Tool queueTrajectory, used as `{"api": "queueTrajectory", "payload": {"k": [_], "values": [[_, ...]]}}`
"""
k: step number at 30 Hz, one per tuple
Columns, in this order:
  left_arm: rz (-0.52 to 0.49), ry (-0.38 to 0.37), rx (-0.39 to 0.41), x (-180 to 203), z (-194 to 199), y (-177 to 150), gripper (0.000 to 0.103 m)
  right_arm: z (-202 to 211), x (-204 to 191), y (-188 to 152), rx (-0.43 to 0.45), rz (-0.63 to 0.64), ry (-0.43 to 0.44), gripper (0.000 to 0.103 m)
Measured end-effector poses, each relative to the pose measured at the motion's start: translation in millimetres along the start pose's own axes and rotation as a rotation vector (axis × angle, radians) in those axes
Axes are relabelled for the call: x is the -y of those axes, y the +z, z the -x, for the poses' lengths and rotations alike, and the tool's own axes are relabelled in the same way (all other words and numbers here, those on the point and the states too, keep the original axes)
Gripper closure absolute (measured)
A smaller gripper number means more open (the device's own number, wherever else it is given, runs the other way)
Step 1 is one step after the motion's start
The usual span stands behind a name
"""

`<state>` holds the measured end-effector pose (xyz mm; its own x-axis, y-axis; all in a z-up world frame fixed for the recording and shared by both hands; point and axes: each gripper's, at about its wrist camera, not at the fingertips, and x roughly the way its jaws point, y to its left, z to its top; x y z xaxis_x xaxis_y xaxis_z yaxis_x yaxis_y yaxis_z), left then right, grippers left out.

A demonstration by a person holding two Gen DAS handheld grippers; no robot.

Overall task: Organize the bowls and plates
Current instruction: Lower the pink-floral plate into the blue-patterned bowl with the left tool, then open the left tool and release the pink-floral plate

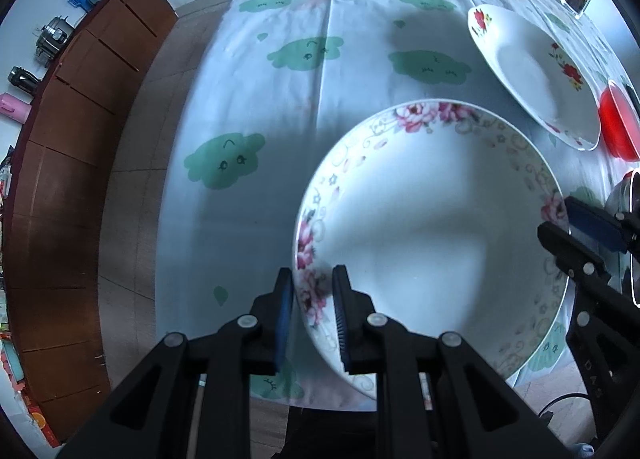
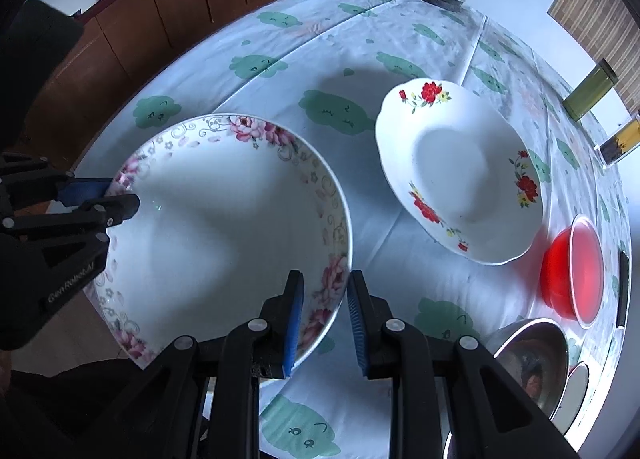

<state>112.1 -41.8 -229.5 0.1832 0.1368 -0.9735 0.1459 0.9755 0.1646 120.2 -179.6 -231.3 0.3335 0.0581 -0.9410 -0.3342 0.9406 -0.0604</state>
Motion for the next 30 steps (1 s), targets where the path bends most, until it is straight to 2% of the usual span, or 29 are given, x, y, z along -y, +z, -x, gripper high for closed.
{"api": "queueTrajectory", "payload": {"k": [14, 17, 20, 22, 24, 25, 27, 30], "values": [[-0.009, 0.032, 0.016, 5.4, 5.4, -5.0, 0.084, -0.1, -0.3, -1.0, 0.004, -0.006, 0.010, 0.078], [-0.012, 0.043, 0.012, 6.5, 5.0, -5.2, 0.077, -0.6, -0.1, -1.4, 0.001, -0.007, 0.012, 0.078], [-0.015, 0.049, 0.002, 6.9, 2.9, -3.9, 0.062, -1.7, 2.8, -1.7, -0.005, -0.025, 0.028, 0.078], [-0.018, 0.065, -0.008, 8.2, 1.8, -3.1, 0.038, -2.5, 4.7, -1.7, -0.010, -0.040, 0.048, 0.075], [-0.021, 0.080, -0.003, 9.2, 3.1, -2.2, 0.028, -2.2, 5.2, -1.8, -0.007, -0.045, 0.063, 0.071], [-0.021, 0.085, 0.001, 9.3, 4.6, -1.7, 0.027, -2.0, 4.9, -2.0, -0.004, -0.044, 0.071, 0.065], [-0.021, 0.083, 0.003, 9.8, 4.8, -1.7, 0.027, -1.1, 4.6, -2.5, 0.004, -0.046, 0.080, 0.058], [-0.020, 0.092, -0.018, 9.6, 0.6, -2.6, 0.026, -1.3, 3.8, -2.1, 0.011, -0.046, 0.085, 0.058]]}}
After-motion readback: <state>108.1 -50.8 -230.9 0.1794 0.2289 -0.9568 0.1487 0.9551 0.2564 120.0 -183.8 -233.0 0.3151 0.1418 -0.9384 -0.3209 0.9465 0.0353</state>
